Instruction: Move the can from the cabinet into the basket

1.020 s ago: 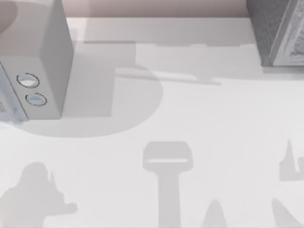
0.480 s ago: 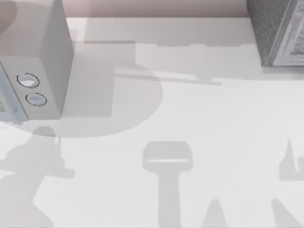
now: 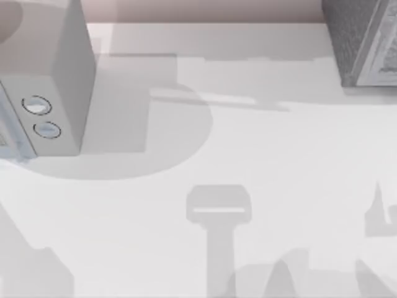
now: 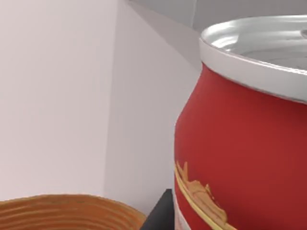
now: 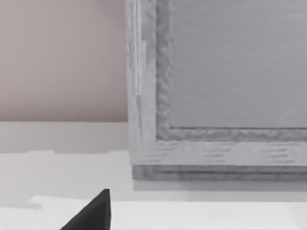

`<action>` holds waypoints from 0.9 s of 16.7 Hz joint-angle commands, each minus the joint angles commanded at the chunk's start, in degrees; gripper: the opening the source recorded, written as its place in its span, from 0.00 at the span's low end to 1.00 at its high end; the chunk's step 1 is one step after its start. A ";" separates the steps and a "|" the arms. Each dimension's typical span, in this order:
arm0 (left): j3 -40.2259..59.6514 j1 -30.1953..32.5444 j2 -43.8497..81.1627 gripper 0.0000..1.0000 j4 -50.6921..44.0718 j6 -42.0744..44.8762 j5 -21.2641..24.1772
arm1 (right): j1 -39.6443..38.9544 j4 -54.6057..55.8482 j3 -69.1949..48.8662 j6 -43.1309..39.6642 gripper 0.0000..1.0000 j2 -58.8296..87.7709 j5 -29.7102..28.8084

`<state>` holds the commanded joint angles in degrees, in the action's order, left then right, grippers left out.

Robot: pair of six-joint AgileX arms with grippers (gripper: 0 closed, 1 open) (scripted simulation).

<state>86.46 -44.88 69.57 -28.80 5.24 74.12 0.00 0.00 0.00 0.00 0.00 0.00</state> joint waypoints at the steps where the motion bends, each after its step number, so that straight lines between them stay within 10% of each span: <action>1: 3.18 0.71 5.94 0.00 2.79 0.38 1.02 | 0.00 0.00 0.00 0.00 1.00 0.00 0.00; 15: 19.48 4.94 34.93 0.00 18.84 2.68 5.96 | 0.00 0.00 0.00 0.00 1.00 0.00 0.00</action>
<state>105.94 -39.94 104.50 -9.96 7.92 80.08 0.00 0.00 0.00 0.00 0.00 0.00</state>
